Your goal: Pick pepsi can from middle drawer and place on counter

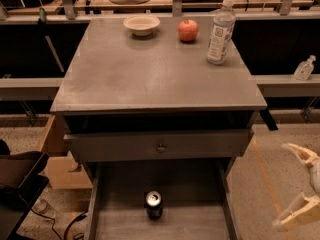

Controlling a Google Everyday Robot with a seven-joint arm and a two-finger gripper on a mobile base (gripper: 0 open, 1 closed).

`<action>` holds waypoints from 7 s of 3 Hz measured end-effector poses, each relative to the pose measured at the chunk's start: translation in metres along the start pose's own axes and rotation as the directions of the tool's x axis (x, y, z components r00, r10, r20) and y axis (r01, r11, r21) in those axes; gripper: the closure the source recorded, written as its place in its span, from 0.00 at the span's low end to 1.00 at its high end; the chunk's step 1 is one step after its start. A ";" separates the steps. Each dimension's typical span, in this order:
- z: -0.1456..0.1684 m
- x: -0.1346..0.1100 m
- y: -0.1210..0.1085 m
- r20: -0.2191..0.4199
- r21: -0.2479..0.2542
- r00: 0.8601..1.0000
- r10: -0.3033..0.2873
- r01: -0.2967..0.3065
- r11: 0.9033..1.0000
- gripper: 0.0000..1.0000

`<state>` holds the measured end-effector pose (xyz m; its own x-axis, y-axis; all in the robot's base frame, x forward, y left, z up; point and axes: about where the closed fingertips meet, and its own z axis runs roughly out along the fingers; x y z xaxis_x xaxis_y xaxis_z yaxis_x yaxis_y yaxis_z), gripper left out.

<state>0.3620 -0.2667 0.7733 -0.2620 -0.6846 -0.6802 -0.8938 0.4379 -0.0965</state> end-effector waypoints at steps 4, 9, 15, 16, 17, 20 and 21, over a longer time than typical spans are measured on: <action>0.025 0.037 0.042 0.231 -0.008 0.971 -0.067 0.071 0.997 0.00; 0.215 0.067 0.078 0.436 -0.082 0.899 0.049 -0.014 0.997 0.00; 0.424 -0.020 0.076 0.512 -0.143 0.859 -0.004 0.090 0.986 0.00; 0.446 -0.009 0.076 0.533 -0.156 0.846 0.020 0.075 0.985 0.02; 0.458 -0.001 0.079 0.543 -0.158 0.840 0.021 0.077 0.984 0.25; 0.458 -0.007 0.083 0.548 -0.168 0.836 0.023 0.083 0.982 0.99; 0.441 -0.019 0.082 0.560 -0.184 0.828 0.024 0.096 0.978 1.00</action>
Offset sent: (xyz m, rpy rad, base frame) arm -0.0224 0.0008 -0.0172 0.1882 -0.0574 0.0411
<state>0.4540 0.0391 0.4582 -0.0347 -0.2307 -0.9724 -0.9665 0.2554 -0.0261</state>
